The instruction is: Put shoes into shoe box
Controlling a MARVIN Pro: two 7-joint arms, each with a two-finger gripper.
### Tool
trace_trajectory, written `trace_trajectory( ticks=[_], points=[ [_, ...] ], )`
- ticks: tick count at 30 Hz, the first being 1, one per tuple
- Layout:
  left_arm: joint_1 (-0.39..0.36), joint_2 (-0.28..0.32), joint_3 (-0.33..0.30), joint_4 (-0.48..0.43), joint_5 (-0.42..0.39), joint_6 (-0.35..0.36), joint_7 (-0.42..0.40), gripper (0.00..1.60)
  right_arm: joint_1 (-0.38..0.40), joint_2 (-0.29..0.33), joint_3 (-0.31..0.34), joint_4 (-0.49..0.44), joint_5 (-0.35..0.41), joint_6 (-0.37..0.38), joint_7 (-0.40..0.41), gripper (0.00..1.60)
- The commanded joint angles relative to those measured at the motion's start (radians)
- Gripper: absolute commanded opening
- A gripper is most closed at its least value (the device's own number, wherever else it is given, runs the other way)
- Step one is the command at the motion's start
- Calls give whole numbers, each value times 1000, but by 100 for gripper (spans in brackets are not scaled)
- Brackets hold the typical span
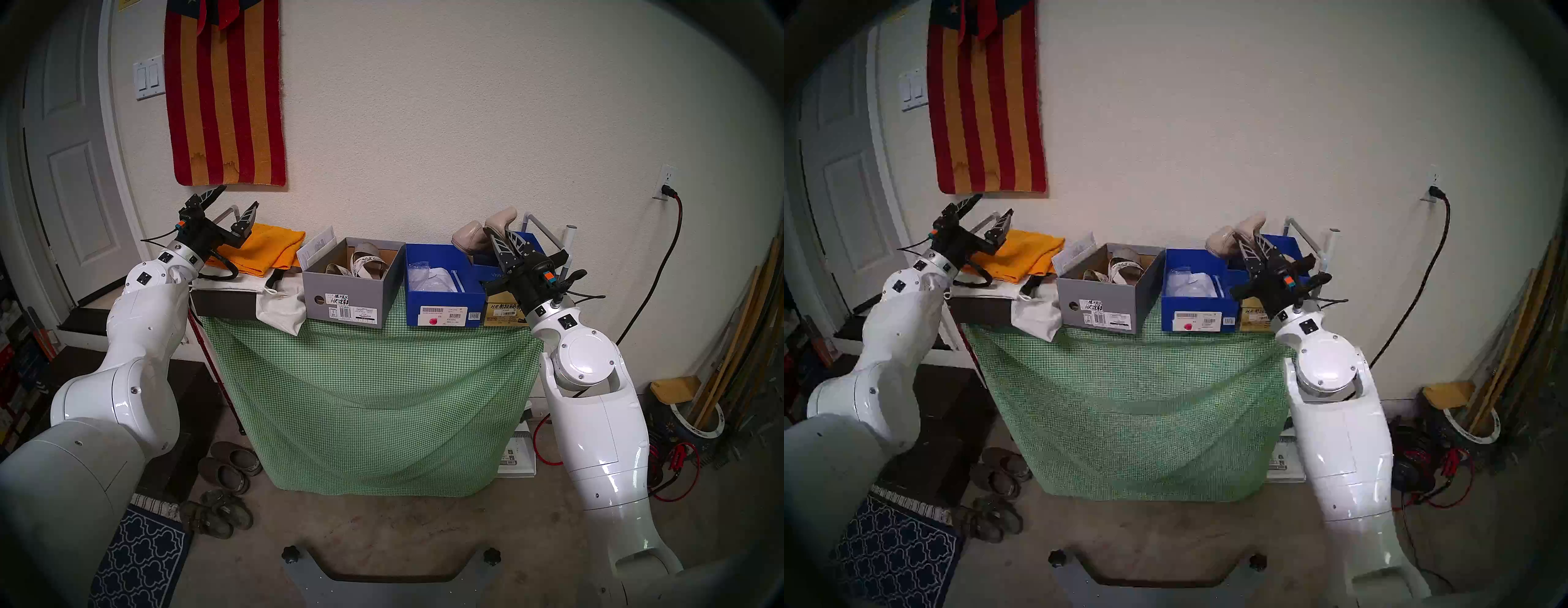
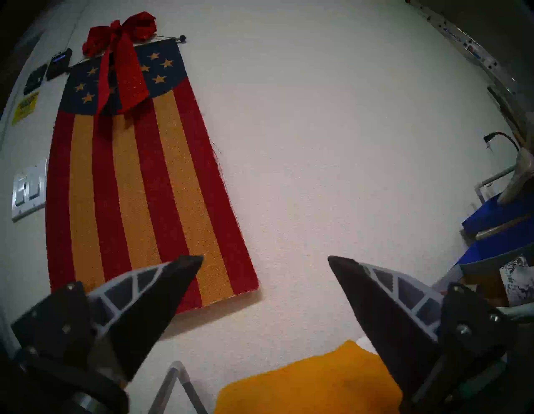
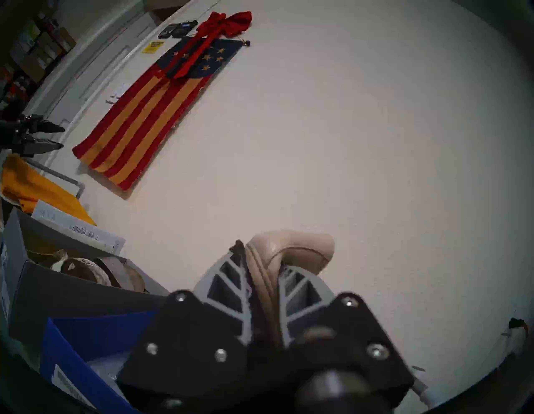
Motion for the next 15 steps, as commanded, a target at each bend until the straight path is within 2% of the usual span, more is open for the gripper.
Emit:
trace_trajectory(
  ticks=[1, 15],
  points=[
    [41, -15, -10, -62, -8, -5, 7, 160, 18, -10, -23, -31, -32, -56, -26, 0],
    [109, -41, -33, -172, -18, -8, 30, 160, 66, -6, -34, -27, -138, -137, -92, 0]
  ],
)
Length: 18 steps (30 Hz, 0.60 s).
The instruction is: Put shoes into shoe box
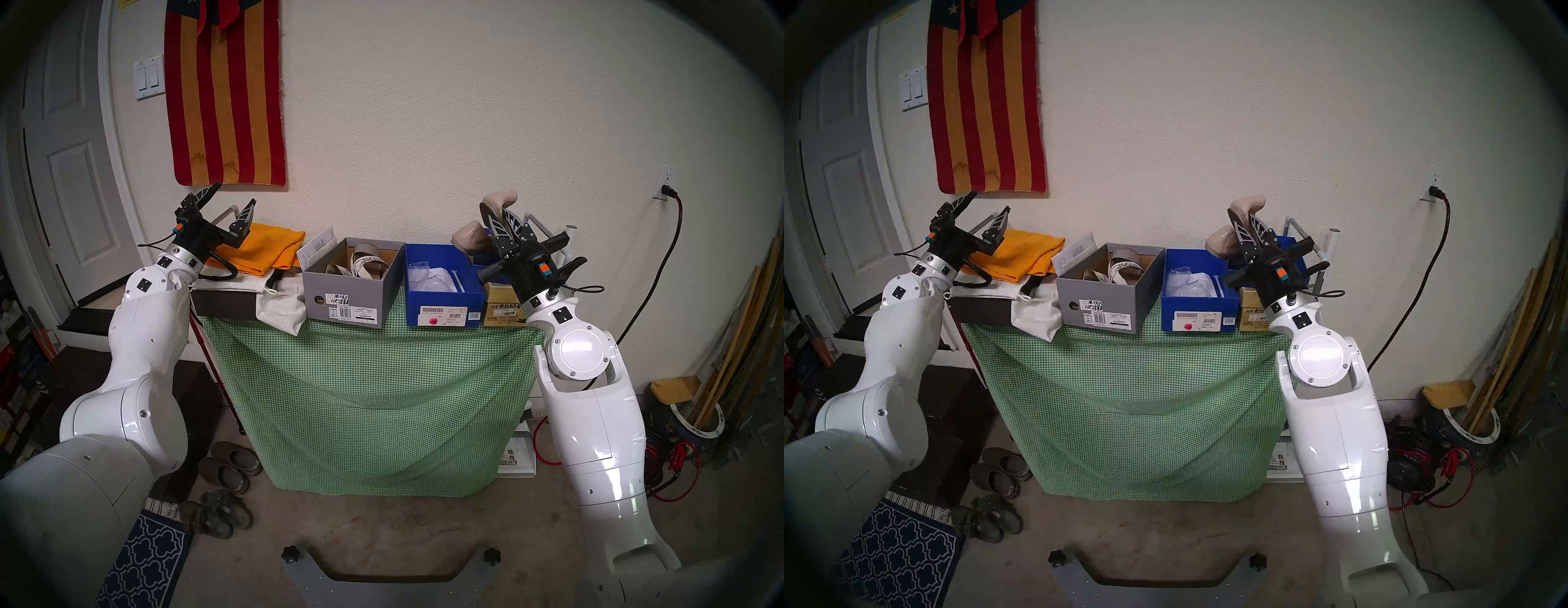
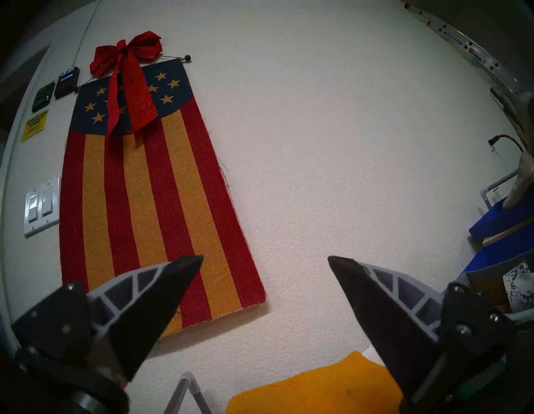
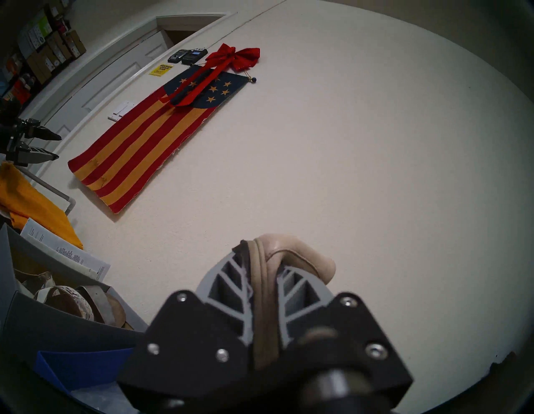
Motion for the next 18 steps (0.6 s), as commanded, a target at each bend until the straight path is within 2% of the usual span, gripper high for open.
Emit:
trace_trajectory(
  ticks=[1, 18],
  points=[
    [38, -16, -7, -60, -5, 1, 7, 160, 35, -1, -8, -7, -45, -52, -36, 0],
    [133, -53, -35, -217, -12, 9, 40, 160, 130, -5, -59, 45, -202, -140, -101, 0]
  ],
)
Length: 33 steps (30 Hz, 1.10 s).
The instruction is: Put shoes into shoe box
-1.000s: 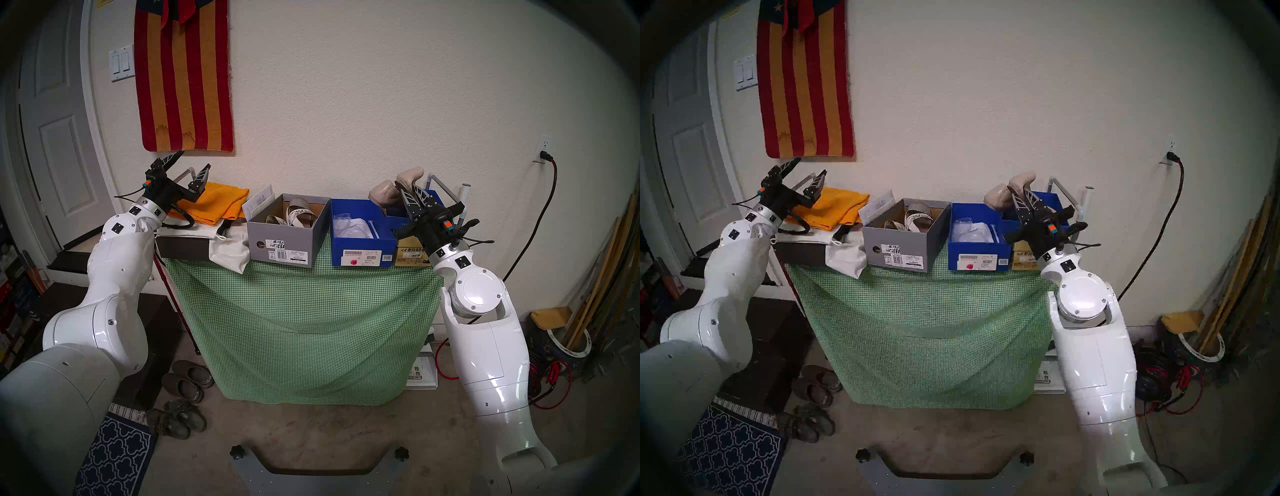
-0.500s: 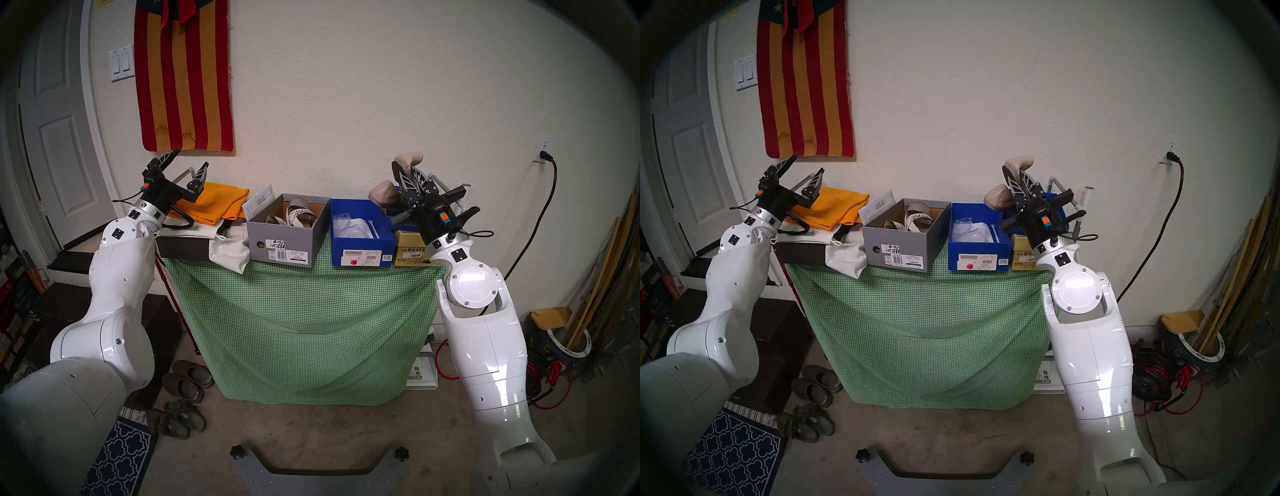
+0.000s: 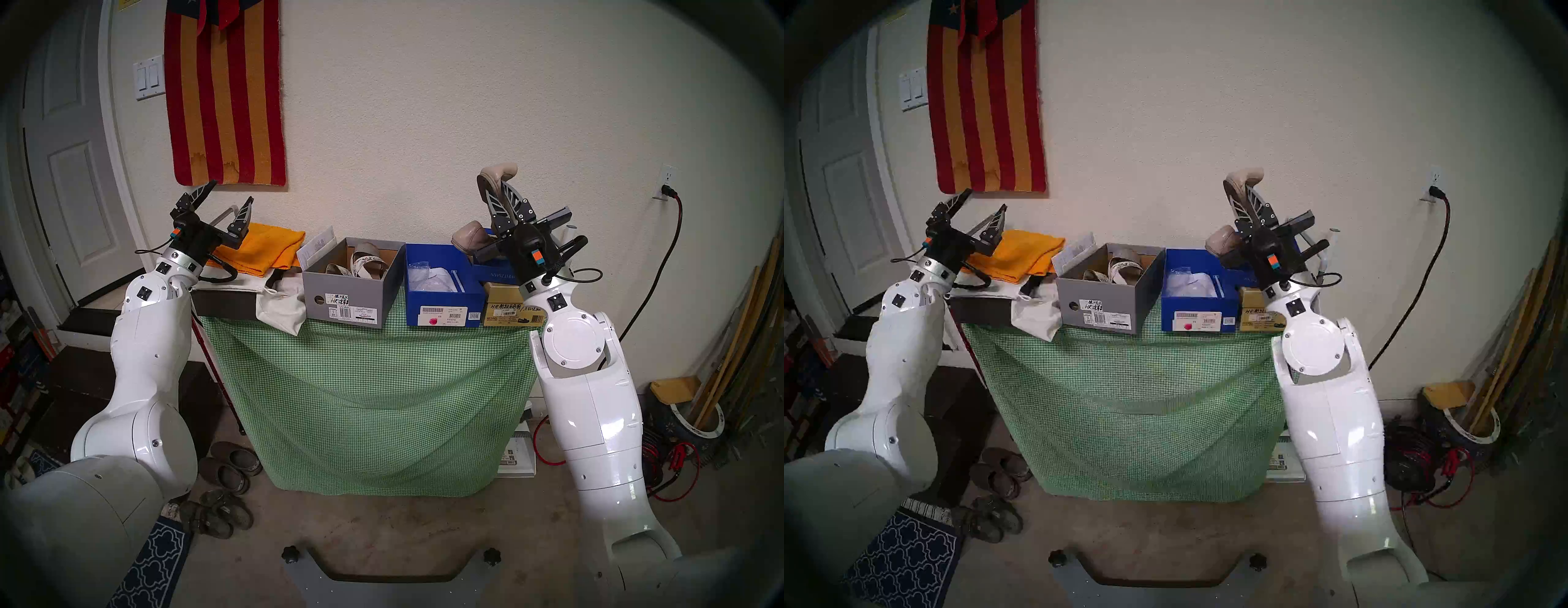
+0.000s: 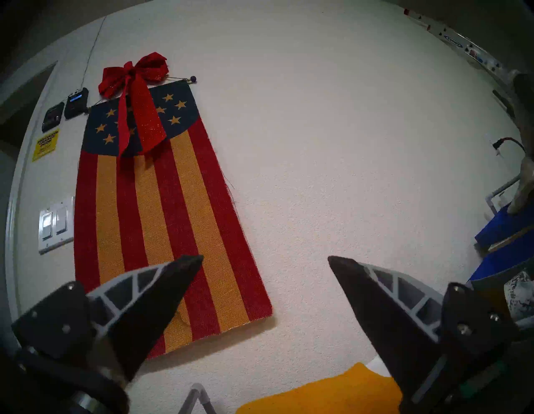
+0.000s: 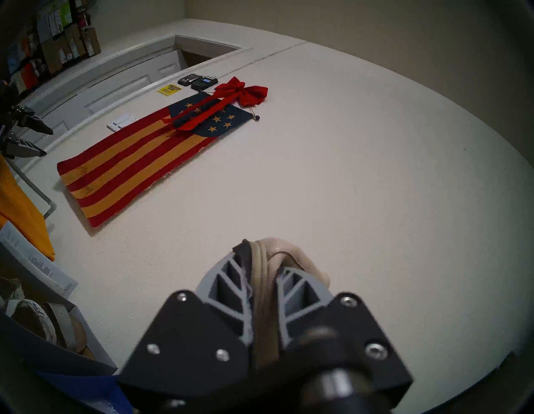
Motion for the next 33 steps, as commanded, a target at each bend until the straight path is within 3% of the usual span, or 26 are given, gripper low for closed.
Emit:
trace_trajectory(
  ticks=[1, 14, 21, 33],
  points=[
    [43, -19, -7, -69, -2, 10, 10, 160, 62, -5, -30, 30, -58, -40, -25, 0],
    [111, -47, -25, -185, -2, 39, 35, 160, 190, -31, -84, 111, -172, -72, -66, 0],
    [162, -69, -38, -276, 1, 70, 54, 160, 248, -82, -110, 96, -196, -91, -117, 0],
    [255, -110, -59, -443, 15, 144, 91, 160, 285, -115, -122, 128, -248, -117, -199, 0]
  ],
)
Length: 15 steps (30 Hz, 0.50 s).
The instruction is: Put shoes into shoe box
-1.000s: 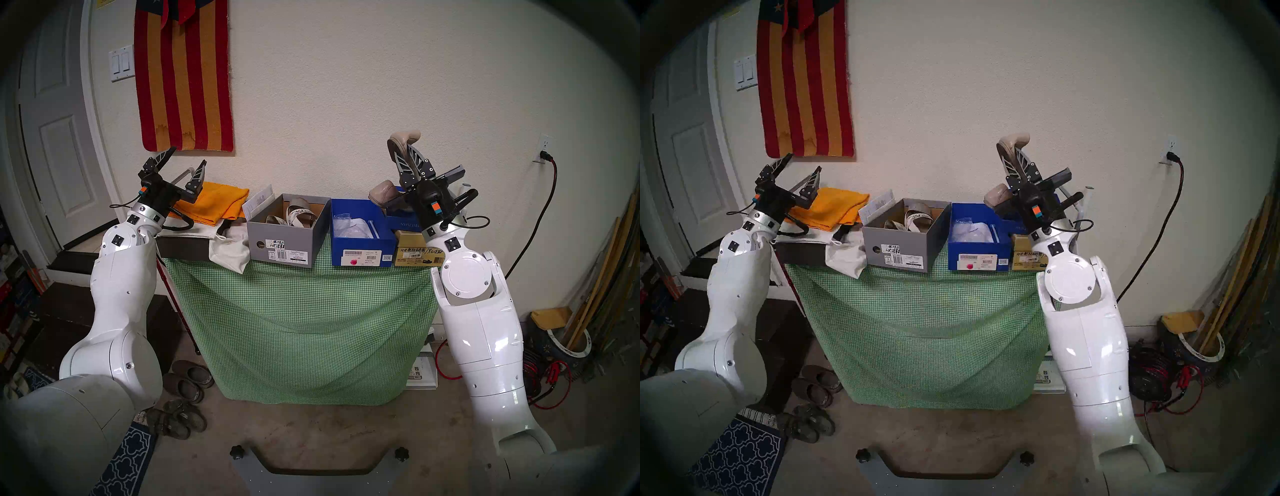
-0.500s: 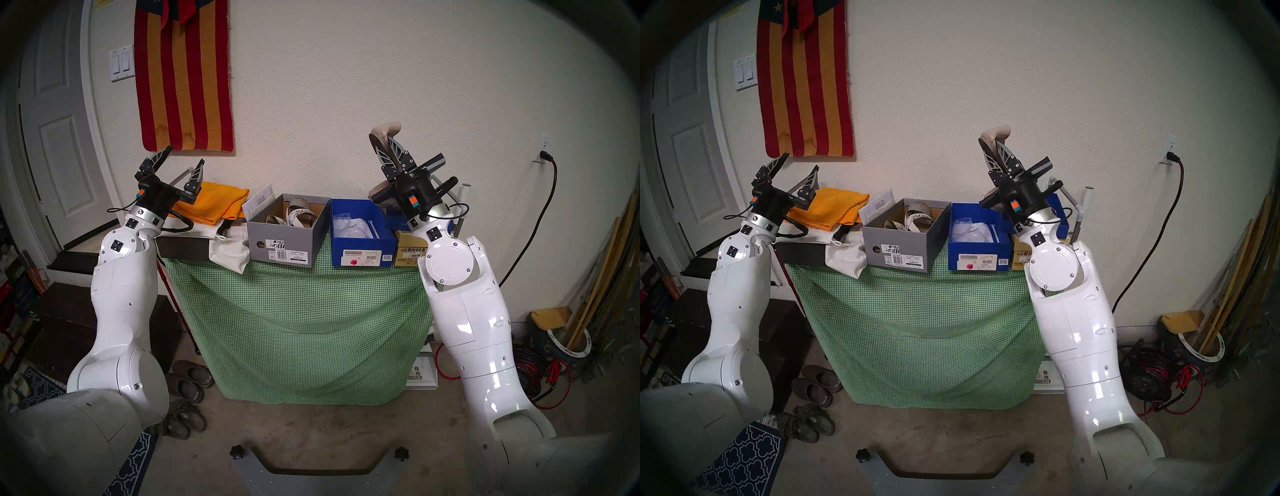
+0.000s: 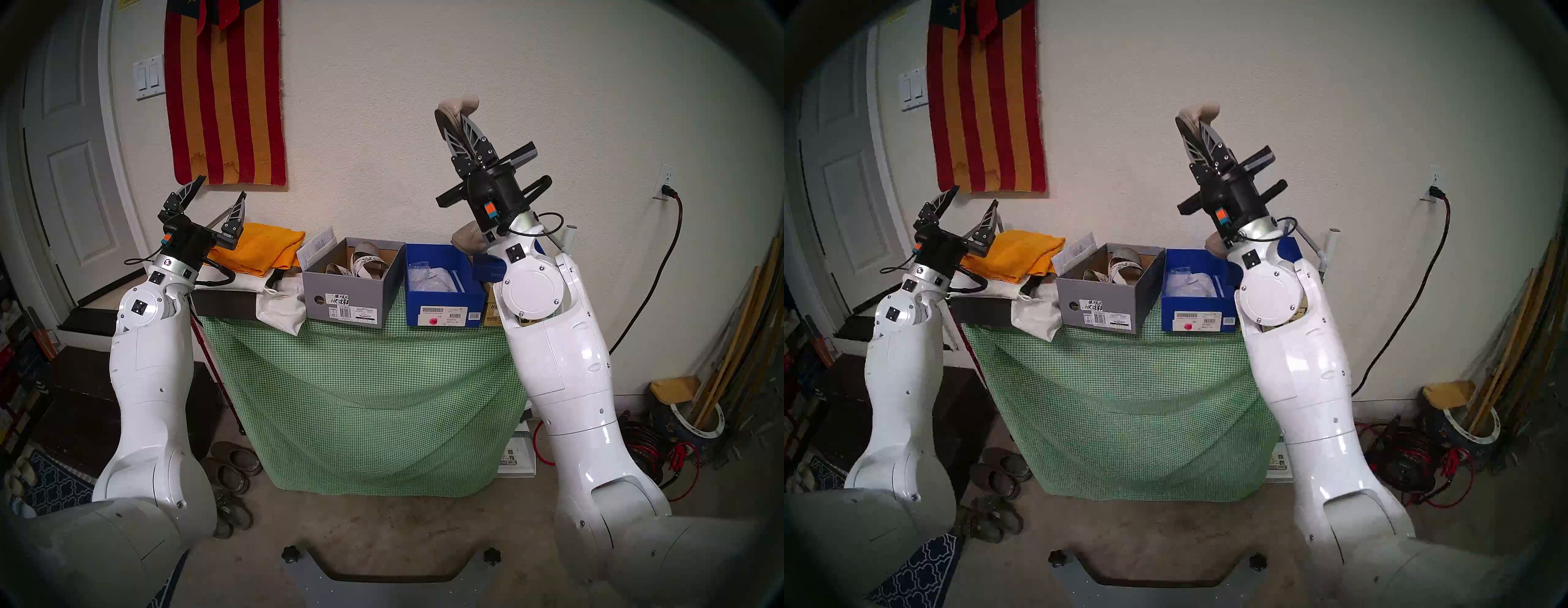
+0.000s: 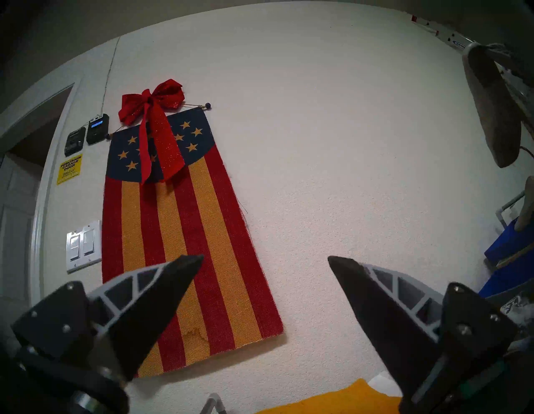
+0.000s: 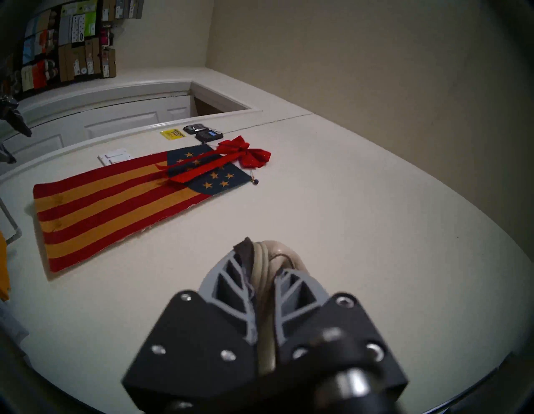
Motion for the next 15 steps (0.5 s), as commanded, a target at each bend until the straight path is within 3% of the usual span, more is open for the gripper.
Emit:
trace_trajectory(
  ticks=[1, 15],
  points=[
    [74, -33, -9, -111, 16, 51, 22, 160, 47, -38, -6, 15, -26, -19, -60, 0],
    [204, -108, -37, -366, 95, 236, 93, 160, 84, -71, -11, 93, -115, -64, -204, 0]
  ],
)
